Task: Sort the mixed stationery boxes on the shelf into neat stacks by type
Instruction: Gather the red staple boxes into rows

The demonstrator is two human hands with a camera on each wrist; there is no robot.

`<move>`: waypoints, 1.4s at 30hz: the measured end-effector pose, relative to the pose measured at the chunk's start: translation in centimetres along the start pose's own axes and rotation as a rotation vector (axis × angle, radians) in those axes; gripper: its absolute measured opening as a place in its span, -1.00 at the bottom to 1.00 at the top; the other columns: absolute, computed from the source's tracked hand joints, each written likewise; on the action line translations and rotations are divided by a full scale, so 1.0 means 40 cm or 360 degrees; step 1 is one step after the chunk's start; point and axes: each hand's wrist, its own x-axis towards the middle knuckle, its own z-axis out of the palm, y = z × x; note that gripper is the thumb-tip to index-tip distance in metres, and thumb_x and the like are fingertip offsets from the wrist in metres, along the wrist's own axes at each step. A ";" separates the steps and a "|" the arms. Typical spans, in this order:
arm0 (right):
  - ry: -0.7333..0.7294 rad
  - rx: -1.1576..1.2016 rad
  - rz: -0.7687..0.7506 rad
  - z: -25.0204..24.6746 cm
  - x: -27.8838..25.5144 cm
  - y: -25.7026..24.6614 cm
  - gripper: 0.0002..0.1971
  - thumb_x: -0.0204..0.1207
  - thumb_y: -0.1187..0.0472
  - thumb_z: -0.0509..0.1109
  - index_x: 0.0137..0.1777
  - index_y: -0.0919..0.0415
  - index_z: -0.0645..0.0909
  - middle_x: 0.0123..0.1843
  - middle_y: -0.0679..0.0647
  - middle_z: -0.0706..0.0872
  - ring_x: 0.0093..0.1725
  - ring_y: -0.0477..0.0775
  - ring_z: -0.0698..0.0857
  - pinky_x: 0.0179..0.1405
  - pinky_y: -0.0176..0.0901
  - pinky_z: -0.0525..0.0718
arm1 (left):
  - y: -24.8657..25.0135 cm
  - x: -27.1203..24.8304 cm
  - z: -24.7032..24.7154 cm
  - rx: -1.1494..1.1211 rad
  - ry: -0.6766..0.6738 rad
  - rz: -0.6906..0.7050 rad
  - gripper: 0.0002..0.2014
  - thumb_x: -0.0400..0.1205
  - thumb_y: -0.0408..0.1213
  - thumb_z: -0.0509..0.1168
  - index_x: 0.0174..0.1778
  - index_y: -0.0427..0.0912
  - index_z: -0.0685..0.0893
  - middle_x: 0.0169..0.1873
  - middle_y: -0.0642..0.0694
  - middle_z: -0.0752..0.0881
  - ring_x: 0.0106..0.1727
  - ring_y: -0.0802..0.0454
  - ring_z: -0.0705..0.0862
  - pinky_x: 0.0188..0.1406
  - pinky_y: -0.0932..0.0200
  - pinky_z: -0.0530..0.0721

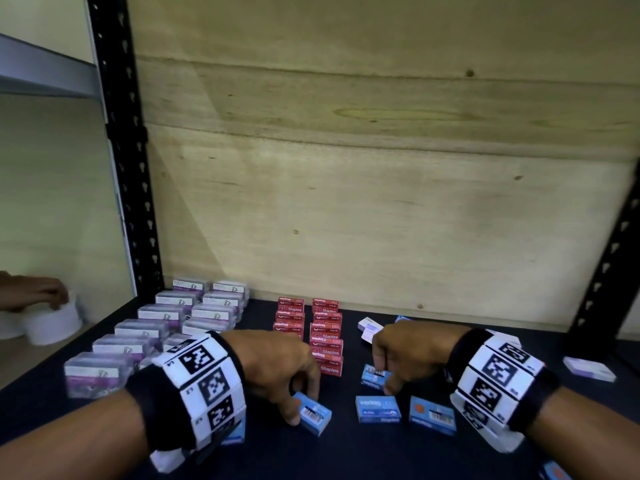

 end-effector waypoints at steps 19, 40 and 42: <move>-0.0053 0.0065 0.0135 -0.002 -0.060 0.146 -0.61 0.39 0.06 0.64 0.16 0.05 0.63 -0.06 -0.09 0.69 -0.12 -0.03 0.61 -0.20 -0.22 0.56 | 0.147 0.188 -0.091 0.0349 0.0192 -0.0057 -0.58 0.51 0.11 0.45 0.24 0.04 0.68 0.06 0.09 0.68 0.05 0.01 0.64 -0.12 0.13 0.54; -0.0029 0.0196 0.0036 -0.068 0.100 0.172 -0.63 0.53 -0.19 0.45 0.06 0.11 0.78 0.00 0.01 0.83 0.05 0.05 0.76 0.15 -0.02 0.71 | 0.052 0.268 -0.235 0.0165 0.0082 -0.0348 -0.71 0.53 -0.08 0.49 0.15 -0.02 0.73 -0.19 0.16 0.65 -0.13 0.15 0.62 0.04 0.13 0.66; -0.0054 0.0203 0.0014 -0.069 0.115 0.171 -0.64 0.55 -0.15 0.45 0.08 0.14 0.77 0.01 0.05 0.84 0.02 0.05 0.77 0.11 -0.06 0.69 | 0.037 0.284 -0.246 0.0182 0.0103 -0.0335 -0.72 0.56 -0.10 0.47 0.17 -0.03 0.72 -0.18 0.13 0.66 -0.26 0.20 0.59 -0.12 0.21 0.63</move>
